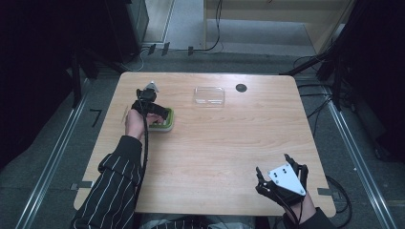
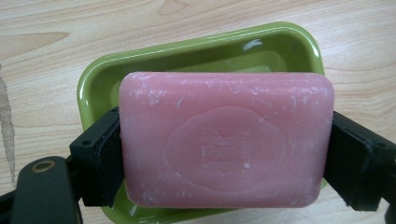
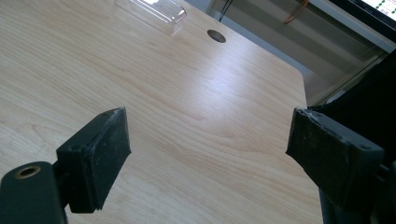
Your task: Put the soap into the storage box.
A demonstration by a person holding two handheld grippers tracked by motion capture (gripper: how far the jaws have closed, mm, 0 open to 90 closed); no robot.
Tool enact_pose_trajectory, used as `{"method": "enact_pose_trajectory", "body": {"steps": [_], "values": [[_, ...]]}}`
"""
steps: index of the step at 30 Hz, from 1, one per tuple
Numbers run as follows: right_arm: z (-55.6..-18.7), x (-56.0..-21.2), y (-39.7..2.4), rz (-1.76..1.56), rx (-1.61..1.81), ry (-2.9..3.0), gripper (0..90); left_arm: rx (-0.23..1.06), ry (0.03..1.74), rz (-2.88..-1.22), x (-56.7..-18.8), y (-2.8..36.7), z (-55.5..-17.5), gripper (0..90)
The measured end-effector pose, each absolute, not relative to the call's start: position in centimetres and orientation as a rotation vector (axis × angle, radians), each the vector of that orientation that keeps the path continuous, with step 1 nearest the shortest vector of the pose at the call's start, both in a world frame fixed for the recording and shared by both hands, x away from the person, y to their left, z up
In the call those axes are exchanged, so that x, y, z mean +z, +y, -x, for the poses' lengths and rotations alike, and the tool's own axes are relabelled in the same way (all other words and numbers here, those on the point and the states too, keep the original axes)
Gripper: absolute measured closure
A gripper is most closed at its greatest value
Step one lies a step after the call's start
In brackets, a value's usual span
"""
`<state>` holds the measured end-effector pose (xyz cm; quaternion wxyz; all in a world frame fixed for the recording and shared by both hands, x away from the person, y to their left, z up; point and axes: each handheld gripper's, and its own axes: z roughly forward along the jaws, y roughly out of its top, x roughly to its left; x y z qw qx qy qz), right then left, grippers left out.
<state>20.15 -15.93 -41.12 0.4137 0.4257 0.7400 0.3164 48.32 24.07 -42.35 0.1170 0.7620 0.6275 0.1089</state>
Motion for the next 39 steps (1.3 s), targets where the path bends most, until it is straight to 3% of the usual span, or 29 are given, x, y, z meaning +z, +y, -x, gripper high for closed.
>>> {"method": "enact_pose_trajectory", "body": {"steps": [39], "values": [[-20.2,-41.1,-15.9,-1.07,0.797,1.862,13.1,0.315,1.929,-2.166,-44.1,23.8,-49.0,13.6]]}}
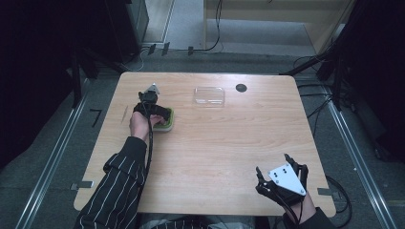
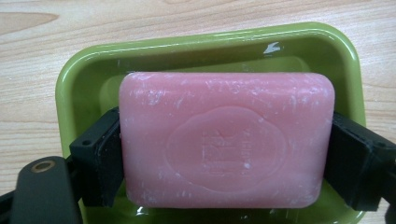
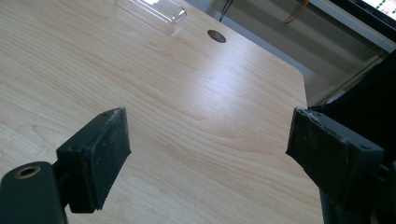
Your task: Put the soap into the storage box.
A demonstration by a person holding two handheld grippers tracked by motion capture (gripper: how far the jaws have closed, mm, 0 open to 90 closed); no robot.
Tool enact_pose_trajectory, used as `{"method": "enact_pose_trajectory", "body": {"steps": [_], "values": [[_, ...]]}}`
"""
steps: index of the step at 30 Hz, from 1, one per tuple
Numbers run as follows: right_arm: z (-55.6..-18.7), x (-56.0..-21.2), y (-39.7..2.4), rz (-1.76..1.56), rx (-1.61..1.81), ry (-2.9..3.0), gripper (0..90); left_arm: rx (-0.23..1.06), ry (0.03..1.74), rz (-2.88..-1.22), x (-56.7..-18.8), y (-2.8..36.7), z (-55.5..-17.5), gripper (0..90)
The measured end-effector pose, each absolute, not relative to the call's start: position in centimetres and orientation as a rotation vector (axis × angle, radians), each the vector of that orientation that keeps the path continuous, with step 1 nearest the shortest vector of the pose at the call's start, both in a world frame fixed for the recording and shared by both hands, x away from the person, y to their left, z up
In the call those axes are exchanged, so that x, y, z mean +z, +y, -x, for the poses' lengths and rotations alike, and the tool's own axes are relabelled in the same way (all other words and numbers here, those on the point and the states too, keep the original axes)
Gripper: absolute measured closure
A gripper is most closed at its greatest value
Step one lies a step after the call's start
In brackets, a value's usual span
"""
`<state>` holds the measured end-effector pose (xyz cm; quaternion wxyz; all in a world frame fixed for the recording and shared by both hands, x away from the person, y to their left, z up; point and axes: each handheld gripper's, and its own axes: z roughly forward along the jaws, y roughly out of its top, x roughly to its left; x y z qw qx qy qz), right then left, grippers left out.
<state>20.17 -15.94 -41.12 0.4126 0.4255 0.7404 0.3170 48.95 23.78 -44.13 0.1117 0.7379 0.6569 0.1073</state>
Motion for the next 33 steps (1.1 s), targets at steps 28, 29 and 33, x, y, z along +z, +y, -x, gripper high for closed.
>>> {"method": "enact_pose_trajectory", "body": {"steps": [28,29,33], "values": [[-20.16,-41.11,-15.94,-1.07,0.798,1.861,13.1,0.322,1.949,-2.158,-44.63,23.83,-49.02,13.5],[-20.16,-41.12,-15.93,-1.069,0.798,1.861,13.1,0.319,1.948,-2.165,-44.64,23.81,-49.02,13.5],[-20.15,-41.12,-15.96,-1.068,0.799,1.86,13.1,0.316,1.947,-2.165,-44.77,23.75,-49.01,13.5]]}}
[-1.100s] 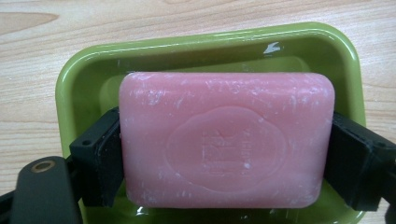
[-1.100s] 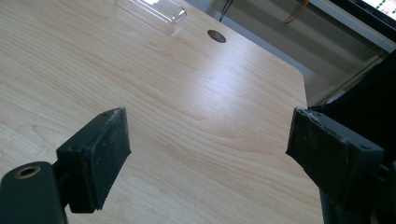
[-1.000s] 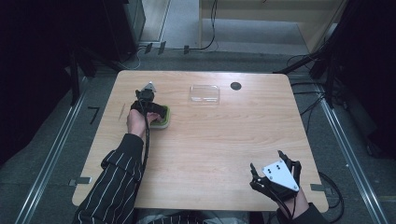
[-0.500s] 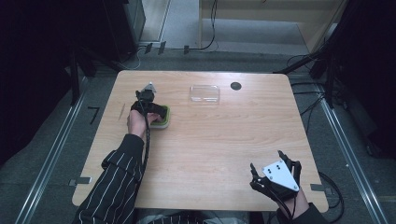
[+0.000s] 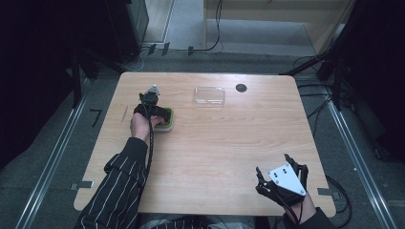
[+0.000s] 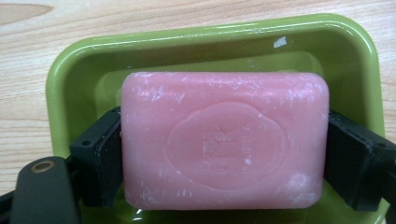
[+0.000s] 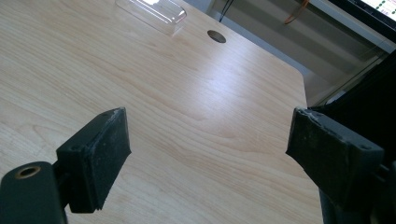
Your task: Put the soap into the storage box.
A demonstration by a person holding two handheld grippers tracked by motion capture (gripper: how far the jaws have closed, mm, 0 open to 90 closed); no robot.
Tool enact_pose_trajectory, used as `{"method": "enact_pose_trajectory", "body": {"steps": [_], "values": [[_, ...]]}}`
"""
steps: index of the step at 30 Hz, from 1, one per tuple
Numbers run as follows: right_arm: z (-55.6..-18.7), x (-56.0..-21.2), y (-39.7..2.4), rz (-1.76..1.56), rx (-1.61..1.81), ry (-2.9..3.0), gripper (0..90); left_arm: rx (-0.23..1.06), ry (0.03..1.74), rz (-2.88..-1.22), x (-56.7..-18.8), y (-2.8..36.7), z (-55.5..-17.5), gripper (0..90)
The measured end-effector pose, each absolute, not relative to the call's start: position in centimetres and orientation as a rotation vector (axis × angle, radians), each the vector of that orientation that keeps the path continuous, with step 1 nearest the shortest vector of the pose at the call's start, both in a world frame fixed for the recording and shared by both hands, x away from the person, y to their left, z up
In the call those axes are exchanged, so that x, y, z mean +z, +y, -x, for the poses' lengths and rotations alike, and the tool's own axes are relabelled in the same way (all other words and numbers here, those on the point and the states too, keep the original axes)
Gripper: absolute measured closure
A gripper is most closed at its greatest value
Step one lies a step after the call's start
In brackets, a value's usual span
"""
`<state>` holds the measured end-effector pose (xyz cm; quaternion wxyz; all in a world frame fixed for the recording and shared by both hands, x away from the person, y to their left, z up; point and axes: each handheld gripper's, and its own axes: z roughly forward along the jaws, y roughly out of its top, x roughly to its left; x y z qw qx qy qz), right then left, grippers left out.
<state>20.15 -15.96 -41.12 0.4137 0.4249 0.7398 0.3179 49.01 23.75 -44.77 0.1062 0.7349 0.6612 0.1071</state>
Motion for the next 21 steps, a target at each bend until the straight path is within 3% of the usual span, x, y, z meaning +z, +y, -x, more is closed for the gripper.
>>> {"method": "enact_pose_trajectory", "body": {"steps": [21], "values": [[-20.14,-41.11,-15.98,-1.066,0.799,1.859,13.1,0.357,1.938,-2.159,-44.0,23.76,-48.62,9.5]]}}
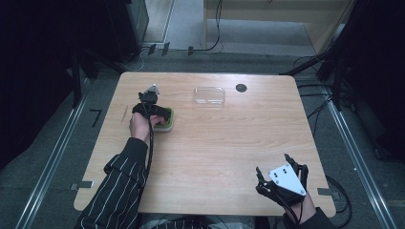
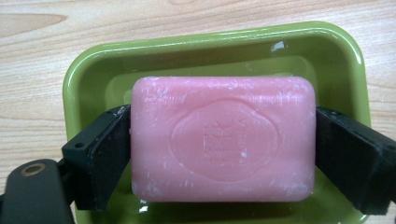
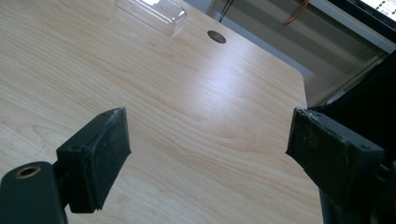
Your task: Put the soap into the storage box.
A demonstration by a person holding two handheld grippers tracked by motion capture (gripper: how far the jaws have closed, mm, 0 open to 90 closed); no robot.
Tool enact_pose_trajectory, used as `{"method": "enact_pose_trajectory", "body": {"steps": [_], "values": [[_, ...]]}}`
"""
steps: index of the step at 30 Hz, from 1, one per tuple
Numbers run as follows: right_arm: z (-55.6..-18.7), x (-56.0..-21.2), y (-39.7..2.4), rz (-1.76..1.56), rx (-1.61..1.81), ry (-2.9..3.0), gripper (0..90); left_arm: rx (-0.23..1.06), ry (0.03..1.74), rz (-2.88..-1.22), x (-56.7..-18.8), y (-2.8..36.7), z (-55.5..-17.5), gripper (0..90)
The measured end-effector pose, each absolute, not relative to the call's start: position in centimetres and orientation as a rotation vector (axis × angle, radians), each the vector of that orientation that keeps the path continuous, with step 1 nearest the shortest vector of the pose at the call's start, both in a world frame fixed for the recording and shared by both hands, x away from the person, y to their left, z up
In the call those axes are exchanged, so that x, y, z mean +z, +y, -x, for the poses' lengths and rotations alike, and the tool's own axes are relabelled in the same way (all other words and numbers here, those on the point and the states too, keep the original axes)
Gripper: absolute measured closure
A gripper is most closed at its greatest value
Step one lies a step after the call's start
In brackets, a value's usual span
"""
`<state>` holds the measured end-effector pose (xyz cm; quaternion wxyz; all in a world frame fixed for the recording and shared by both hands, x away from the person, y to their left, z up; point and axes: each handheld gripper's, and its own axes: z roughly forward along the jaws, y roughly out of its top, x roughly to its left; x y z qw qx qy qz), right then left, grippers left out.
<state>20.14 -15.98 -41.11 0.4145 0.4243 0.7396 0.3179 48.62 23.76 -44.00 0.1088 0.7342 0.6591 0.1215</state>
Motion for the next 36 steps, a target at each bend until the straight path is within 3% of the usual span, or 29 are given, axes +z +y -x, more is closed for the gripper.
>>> {"method": "enact_pose_trajectory", "body": {"steps": [13,36], "values": [[-20.7,-41.3,-16.0,-1.07,0.801,1.864,13.1,0.366,1.919,-2.159,-42.6,24.1,-48.0,4.7],[-20.1,-41.1,-16.0,-1.061,0.811,1.856,13.1,0.357,1.87,-2.185,-41.3,24.6,-44.3,4.4]]}}
